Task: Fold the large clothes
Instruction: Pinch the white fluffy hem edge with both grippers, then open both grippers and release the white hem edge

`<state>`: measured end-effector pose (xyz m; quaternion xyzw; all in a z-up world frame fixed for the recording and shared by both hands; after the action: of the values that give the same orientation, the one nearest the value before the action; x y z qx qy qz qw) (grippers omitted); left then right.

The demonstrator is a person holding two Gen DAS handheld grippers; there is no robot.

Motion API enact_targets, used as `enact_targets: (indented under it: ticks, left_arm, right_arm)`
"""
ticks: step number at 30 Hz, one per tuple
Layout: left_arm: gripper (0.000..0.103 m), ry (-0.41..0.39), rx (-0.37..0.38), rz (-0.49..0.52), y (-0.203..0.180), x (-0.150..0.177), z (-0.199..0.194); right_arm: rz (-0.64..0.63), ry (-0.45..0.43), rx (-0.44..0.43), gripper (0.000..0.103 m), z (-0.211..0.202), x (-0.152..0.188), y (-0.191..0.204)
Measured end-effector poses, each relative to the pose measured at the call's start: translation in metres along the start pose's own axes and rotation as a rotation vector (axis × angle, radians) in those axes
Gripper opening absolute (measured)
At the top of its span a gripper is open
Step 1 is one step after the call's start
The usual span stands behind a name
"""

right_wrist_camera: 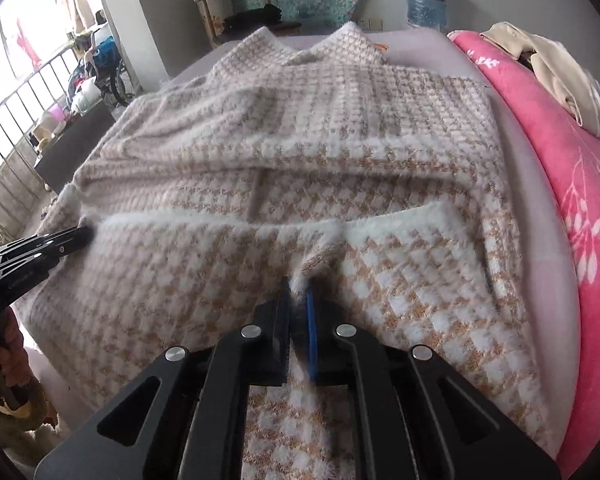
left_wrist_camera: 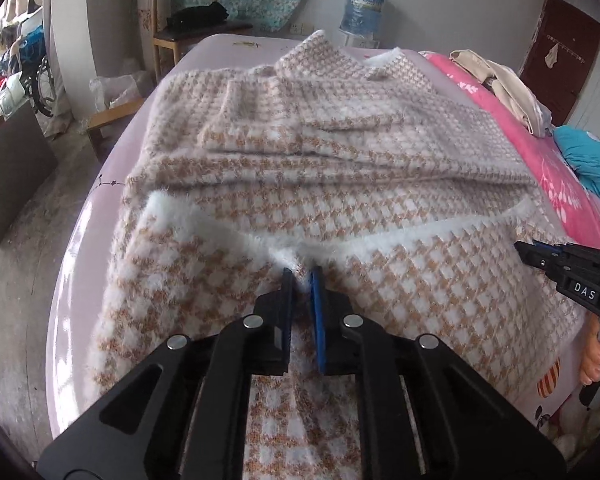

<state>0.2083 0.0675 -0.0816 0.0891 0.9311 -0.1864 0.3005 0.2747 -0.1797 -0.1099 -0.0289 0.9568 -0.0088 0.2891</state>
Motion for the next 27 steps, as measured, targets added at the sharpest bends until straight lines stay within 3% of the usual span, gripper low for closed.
enact_targets:
  ticks: [1,4,8,10,11,17,21,27]
  left_arm:
    - [0.013,-0.001,0.009,-0.006,0.001,-0.001,-0.002]
    - [0.015,-0.014,0.036,-0.030,0.007,-0.003,-0.013]
    - [0.018,-0.036,0.019,-0.051,0.022,-0.004,-0.022]
    - [0.017,0.004,-0.029,-0.087,0.038,0.000,-0.011]
    - [0.017,-0.012,-0.005,-0.107,0.042,-0.001,-0.011]
    - [0.018,-0.039,0.009,-0.113,0.045,-0.010,-0.021]
    - [0.020,-0.052,0.004,-0.110,0.048,-0.015,-0.030]
    - [0.022,-0.018,-0.022,-0.117,0.050,-0.009,-0.028]
  right_arm:
    - [0.019,-0.003,-0.020,0.009,-0.007,-0.001,-0.005]
    - [0.071,-0.035,-0.004,0.031,-0.027,-0.003,-0.028]
    - [0.092,-0.040,0.101,0.034,-0.031,0.000,-0.058]
    - [0.115,0.018,0.158,0.034,-0.012,0.007,-0.071]
    - [0.140,0.069,0.179,0.034,0.003,0.012,-0.080]
    - [0.235,0.059,0.121,0.034,-0.014,0.005,-0.087]
    - [0.155,-0.023,0.053,0.036,-0.039,-0.011,-0.058]
    - [0.005,-0.063,-0.143,0.036,-0.050,-0.019,0.004]
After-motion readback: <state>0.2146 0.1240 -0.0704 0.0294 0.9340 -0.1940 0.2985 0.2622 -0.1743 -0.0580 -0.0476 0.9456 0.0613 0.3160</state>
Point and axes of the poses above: each gripper's, at about its wrist camera, not at the fingertips, and z roughly the way its jaws point, y to its left, x to its underside, the point moved 5 cm from there along z, roughly the way its jaws point, and after that the axes turned 11 degrees about x, right-handed, at the moved point
